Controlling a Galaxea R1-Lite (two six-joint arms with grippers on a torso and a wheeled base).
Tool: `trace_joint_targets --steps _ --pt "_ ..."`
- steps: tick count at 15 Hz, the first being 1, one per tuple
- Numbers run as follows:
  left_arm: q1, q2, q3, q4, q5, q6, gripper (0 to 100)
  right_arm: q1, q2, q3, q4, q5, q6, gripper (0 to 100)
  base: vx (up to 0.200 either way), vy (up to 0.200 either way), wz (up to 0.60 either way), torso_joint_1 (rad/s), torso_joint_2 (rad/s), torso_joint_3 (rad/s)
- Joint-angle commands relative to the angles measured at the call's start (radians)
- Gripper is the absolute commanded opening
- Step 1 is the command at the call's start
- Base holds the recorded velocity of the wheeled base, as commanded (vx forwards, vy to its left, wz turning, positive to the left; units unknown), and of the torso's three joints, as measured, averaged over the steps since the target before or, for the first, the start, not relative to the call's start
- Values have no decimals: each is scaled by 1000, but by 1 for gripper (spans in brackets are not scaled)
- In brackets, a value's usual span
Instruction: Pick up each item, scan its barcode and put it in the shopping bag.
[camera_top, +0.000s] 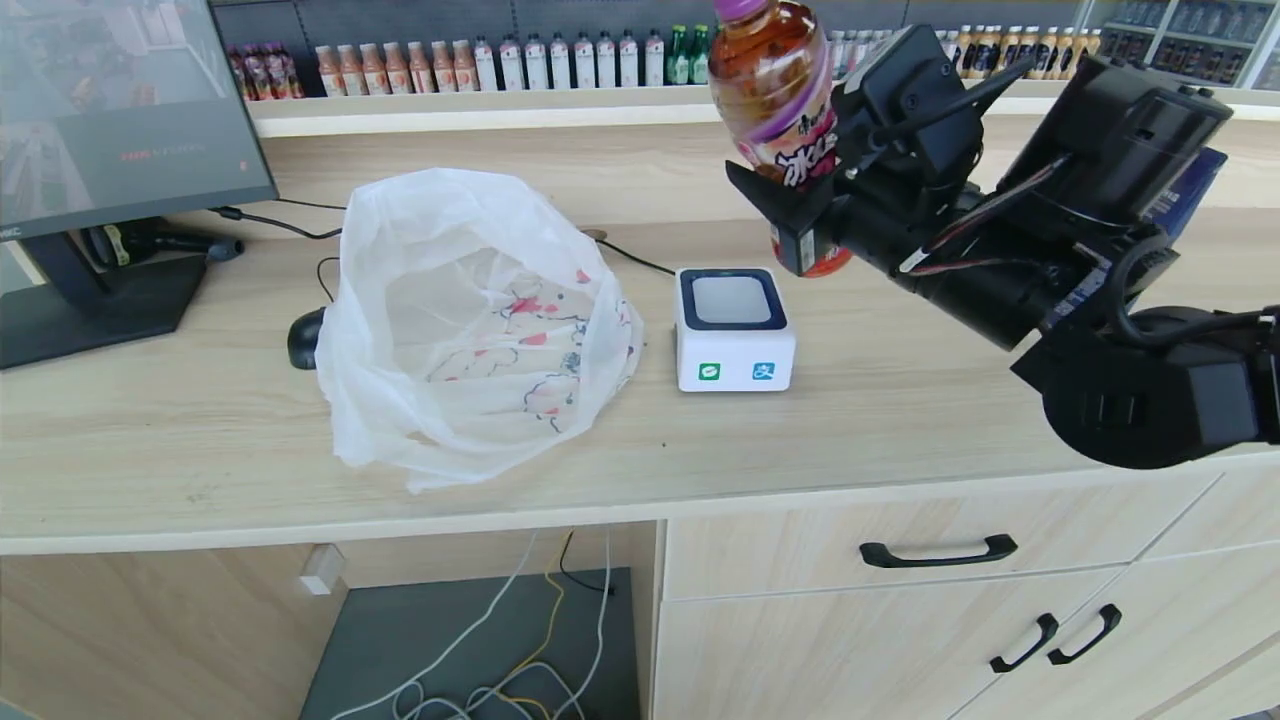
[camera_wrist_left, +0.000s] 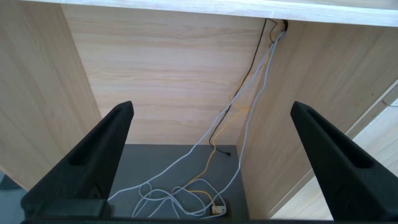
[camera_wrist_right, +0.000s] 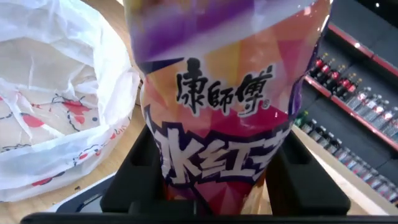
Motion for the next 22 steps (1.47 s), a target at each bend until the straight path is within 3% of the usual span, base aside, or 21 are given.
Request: trace_joint_targets --steps 1,3,7,15,22 --pt "-1 0 0 0 0 -1 100 -15 37 -77 32 42 -48 0 0 0 0 0 0 0" --pt "1 0 0 0 0 -1 100 -37 43 -89 40 117 -198 0 0 0 0 0 0 0" --pt "1 0 0 0 0 -1 100 -38 49 -89 46 238 -345 0 0 0 0 0 0 0" --pt "1 0 0 0 0 -1 100 -74 84 -111 50 490 -508 0 0 0 0 0 0 0" --pt "1 0 0 0 0 -1 100 -75 127 -91 50 547 -578 0 0 0 0 0 0 0"
